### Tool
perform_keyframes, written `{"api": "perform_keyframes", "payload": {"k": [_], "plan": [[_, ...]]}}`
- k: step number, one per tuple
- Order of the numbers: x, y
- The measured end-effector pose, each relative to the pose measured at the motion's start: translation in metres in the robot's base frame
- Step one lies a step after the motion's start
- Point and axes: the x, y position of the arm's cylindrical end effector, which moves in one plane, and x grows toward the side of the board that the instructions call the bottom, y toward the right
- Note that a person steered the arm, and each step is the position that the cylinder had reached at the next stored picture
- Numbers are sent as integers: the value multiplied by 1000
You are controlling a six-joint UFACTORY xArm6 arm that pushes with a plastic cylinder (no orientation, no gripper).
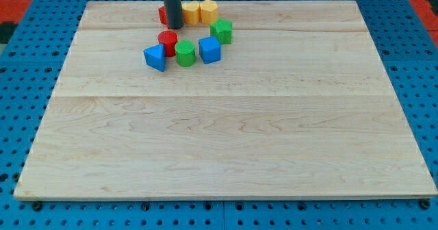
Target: Keep the red circle and green circle vertically above the blue triangle
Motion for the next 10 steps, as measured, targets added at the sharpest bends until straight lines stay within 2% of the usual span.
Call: {"api": "perform_keyframes", "payload": {"k": [1,2,3,4,7,8,9,10], "plan": [[-6,-20],[8,-57],[71,-89],[117,-73],[147,-15],[160,-31],[150,-42],[135,-15]]}}
